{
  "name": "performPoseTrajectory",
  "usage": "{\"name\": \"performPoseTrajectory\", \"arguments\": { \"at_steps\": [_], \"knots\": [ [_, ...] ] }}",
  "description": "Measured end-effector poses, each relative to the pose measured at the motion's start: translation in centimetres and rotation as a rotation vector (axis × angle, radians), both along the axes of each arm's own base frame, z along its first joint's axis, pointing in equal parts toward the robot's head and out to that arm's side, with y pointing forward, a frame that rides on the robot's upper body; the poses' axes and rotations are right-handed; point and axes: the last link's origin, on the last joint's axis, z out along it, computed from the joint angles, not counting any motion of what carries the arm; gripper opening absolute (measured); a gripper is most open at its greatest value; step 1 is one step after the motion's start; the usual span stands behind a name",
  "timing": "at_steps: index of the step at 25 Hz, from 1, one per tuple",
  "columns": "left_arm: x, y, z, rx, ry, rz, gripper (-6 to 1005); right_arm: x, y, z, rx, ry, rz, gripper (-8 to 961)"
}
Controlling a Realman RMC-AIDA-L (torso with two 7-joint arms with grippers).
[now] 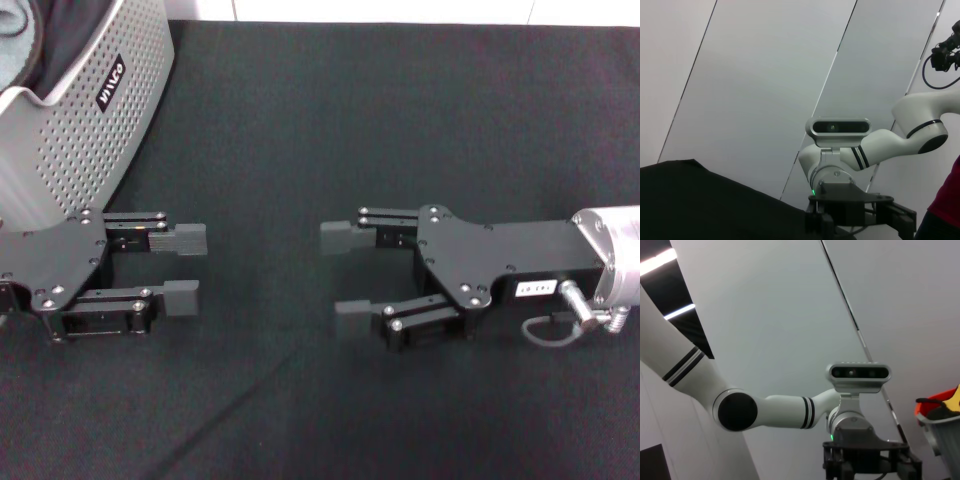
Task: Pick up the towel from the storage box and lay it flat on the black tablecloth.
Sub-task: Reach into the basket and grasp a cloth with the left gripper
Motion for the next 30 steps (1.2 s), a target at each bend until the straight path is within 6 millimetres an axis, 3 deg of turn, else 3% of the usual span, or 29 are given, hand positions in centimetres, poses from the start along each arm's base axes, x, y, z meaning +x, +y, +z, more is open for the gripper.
{"name": "performPoseTrajectory", "arguments": {
  "at_steps": [15,19,25,30],
  "knots": [
    [0.3,0.0,-0.2,0.002,-0.012,-0.003,628,0.0,-0.3,-0.4,0.002,0.004,0.005,838],
    [1.0,0.7,0.6,0.034,-0.011,-0.001,627,0.2,-0.2,-0.3,0.029,0.007,0.001,837],
    [4.7,2.2,5.1,0.186,0.053,0.015,626,0.9,0.4,-0.4,0.086,-0.013,-0.027,832],
    [8.5,3.2,9.6,0.457,0.283,0.054,624,1.3,0.6,-0.6,0.123,-0.022,-0.038,831]
  ]
}}
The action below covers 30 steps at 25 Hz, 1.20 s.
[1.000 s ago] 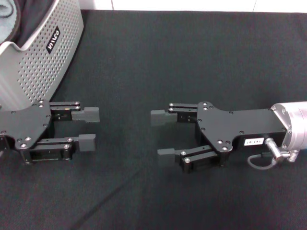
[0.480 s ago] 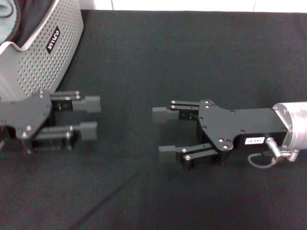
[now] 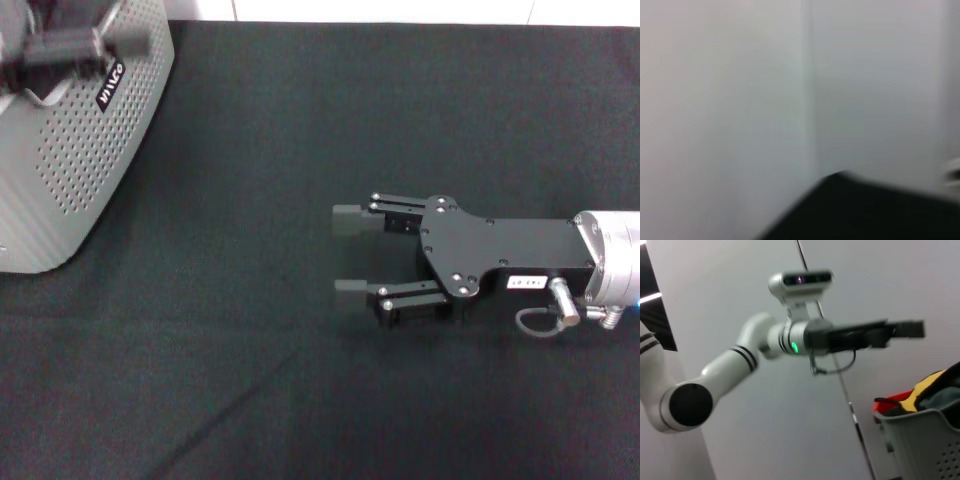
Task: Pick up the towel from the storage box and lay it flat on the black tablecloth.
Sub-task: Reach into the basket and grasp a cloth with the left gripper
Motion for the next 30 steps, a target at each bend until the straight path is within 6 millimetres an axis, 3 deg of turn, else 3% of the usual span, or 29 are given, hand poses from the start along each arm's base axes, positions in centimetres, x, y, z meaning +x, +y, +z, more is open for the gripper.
{"name": "performPoseTrajectory", "arguments": {
  "at_steps": [2,7,18,30],
  "knots": [
    [0.8,0.8,1.8,0.168,0.139,0.070,624,0.2,0.1,0.1,0.021,0.007,-0.011,831],
    [-0.2,2.6,3.8,0.385,0.371,0.234,610,0.8,0.1,0.3,0.068,0.032,-0.044,828],
    [-3.1,5.5,3.1,0.509,0.712,0.399,565,1.5,0.0,0.5,0.104,0.049,-0.082,827],
    [-4.5,6.1,2.8,0.511,0.769,0.446,515,1.4,-0.1,0.2,0.102,0.052,-0.086,827]
  ]
}}
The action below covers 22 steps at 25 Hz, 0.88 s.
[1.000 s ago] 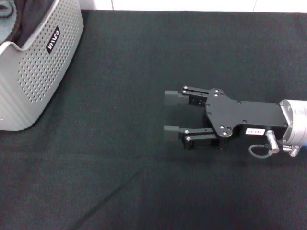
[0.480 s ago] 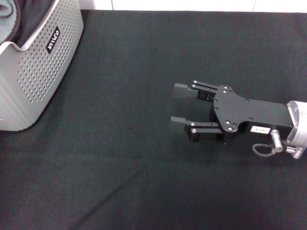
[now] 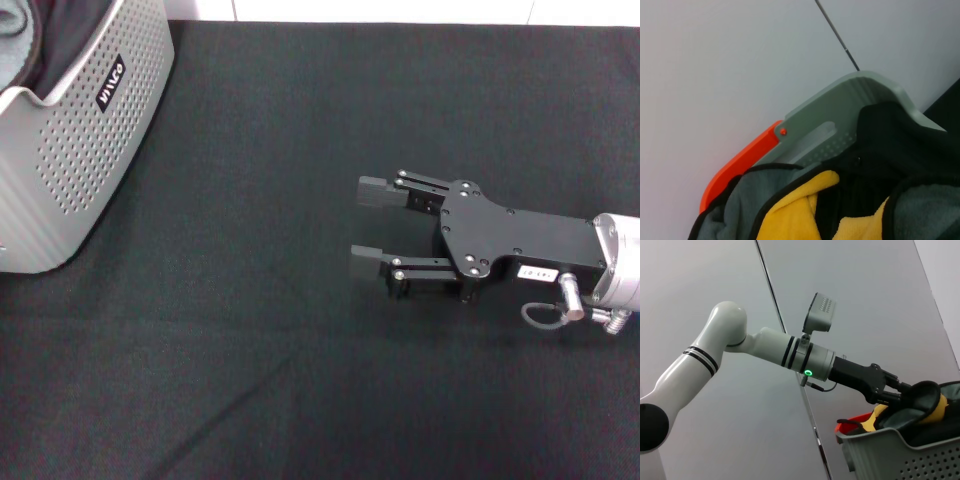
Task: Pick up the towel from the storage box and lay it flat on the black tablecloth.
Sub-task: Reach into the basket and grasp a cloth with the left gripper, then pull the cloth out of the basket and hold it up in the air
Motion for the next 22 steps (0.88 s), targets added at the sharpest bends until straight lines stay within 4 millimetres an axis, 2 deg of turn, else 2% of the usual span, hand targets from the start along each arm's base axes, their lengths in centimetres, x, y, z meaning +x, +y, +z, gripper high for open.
{"name": "performPoseTrajectory", "arguments": {
  "at_steps": [3,9,14,19,22],
  "knots": [
    [-0.1,0.2,-0.2,-0.001,-0.002,0.001,502,0.0,0.0,-0.1,0.001,-0.001,-0.001,827],
    [0.0,0.4,-0.5,-0.011,-0.006,-0.001,303,0.0,0.0,-0.2,0.001,-0.002,-0.005,828],
    [0.3,0.5,-0.5,-0.007,-0.013,-0.004,77,0.2,-0.2,-0.3,0.002,-0.001,-0.012,828],
    [0.9,0.5,-0.4,-0.002,-0.017,-0.021,42,0.4,-0.3,-0.2,0.010,0.000,-0.016,827],
    [1.8,0.3,-0.2,0.004,-0.035,-0.063,32,0.4,-0.2,-0.2,0.015,0.002,-0.016,827]
  ]
}}
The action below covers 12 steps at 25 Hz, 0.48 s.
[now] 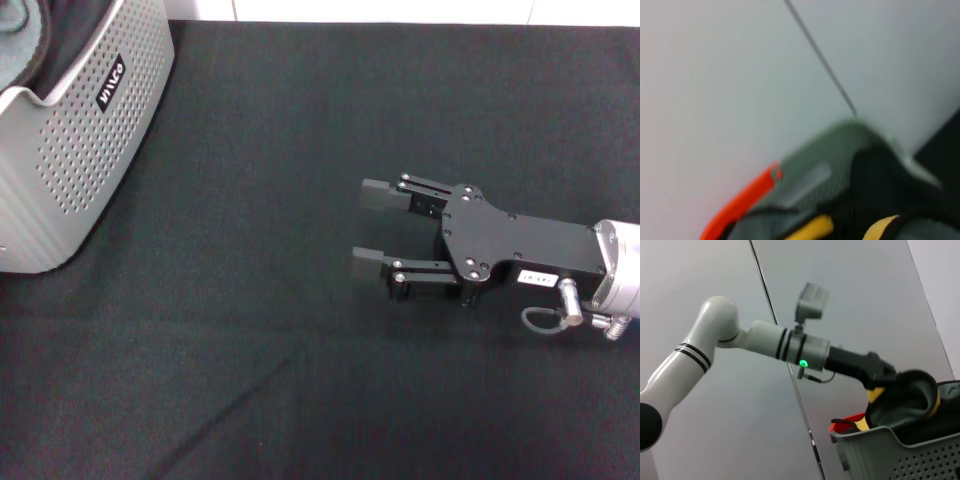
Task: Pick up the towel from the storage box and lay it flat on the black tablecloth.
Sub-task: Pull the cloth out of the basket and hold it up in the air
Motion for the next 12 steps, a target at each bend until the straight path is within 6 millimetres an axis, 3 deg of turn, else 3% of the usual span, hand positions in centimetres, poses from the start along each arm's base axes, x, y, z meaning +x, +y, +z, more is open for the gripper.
{"name": "performPoseTrajectory", "arguments": {
  "at_steps": [7,12],
  "knots": [
    [4.5,-1.7,0.8,0.022,-0.134,-0.201,23,-0.2,0.7,0.7,0.062,0.023,0.003,828],
    [7.7,-3.0,0.1,-0.064,-0.267,-0.338,21,-0.8,1.5,1.4,0.139,0.066,0.013,828]
  ]
}}
